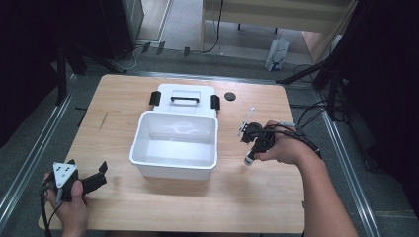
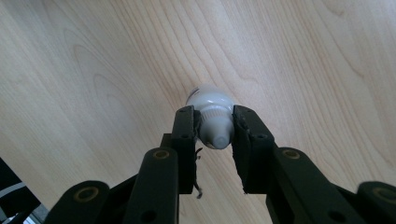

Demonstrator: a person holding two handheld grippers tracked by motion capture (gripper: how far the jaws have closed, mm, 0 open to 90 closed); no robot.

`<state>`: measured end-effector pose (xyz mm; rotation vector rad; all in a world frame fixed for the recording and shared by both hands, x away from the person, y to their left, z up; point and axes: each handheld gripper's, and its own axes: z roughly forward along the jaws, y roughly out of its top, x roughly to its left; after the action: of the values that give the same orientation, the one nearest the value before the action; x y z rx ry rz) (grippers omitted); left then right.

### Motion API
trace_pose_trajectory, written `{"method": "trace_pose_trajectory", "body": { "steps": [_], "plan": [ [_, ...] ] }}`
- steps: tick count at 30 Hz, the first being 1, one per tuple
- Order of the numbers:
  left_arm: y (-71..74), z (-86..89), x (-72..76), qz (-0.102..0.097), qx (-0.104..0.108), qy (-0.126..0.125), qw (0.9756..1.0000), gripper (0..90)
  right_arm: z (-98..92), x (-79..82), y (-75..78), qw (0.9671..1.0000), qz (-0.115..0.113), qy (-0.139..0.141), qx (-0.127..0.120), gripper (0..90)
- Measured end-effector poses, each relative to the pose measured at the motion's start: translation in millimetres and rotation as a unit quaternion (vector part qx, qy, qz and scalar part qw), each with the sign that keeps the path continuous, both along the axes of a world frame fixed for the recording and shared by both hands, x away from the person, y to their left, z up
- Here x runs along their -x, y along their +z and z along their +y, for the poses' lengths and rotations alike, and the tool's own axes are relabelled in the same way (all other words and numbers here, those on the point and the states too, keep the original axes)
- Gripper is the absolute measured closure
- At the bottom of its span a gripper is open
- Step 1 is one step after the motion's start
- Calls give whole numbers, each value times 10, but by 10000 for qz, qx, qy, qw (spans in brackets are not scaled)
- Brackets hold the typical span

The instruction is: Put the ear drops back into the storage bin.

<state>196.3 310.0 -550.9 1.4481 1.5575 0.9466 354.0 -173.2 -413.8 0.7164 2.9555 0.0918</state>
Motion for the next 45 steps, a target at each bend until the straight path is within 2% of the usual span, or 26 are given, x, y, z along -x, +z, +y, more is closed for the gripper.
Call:
{"method": "trace_pose_trajectory", "body": {
  "steps": [9,25,40,45],
  "plan": [
    [0,0,-2,-2,-4,-3,10000,2,93,-4,219,9999,-79,114,-19,719],
    [1,1,-5,-2,5,-1,10000,2,296,-14,544,9994,-44,341,-17,719],
    [1,2,-6,0,0,-1,10000,2,445,-25,857,9985,-177,509,-98,719],
    [1,2,-7,-4,3,-6,10000,2,558,-13,977,9970,-282,693,-186,719]
  ]
}}
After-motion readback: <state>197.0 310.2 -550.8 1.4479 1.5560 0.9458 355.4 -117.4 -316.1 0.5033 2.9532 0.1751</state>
